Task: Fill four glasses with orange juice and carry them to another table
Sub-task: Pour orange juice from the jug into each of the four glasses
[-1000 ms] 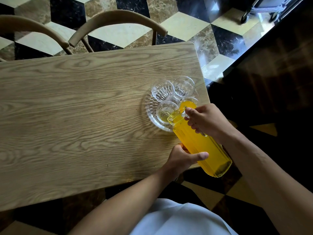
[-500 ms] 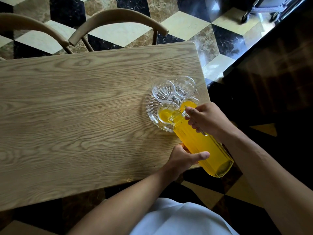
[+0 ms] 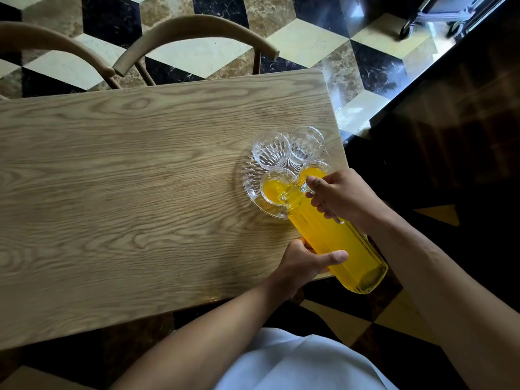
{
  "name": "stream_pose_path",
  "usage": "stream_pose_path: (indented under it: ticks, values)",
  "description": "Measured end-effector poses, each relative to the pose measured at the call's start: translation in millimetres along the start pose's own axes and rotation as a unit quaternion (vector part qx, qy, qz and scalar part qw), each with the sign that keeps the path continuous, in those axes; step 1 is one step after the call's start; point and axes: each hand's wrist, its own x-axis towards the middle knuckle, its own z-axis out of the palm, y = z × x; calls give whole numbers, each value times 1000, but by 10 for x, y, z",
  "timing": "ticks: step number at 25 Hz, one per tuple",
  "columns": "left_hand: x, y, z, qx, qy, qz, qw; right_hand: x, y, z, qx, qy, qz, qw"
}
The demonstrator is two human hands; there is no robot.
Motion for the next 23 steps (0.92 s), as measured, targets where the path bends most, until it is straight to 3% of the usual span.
stream_pose_path:
  ticks: [23]
  values:
    - [-4, 11, -1, -6, -4, -9, 1000, 24, -6, 11, 1, 7, -2, 1000]
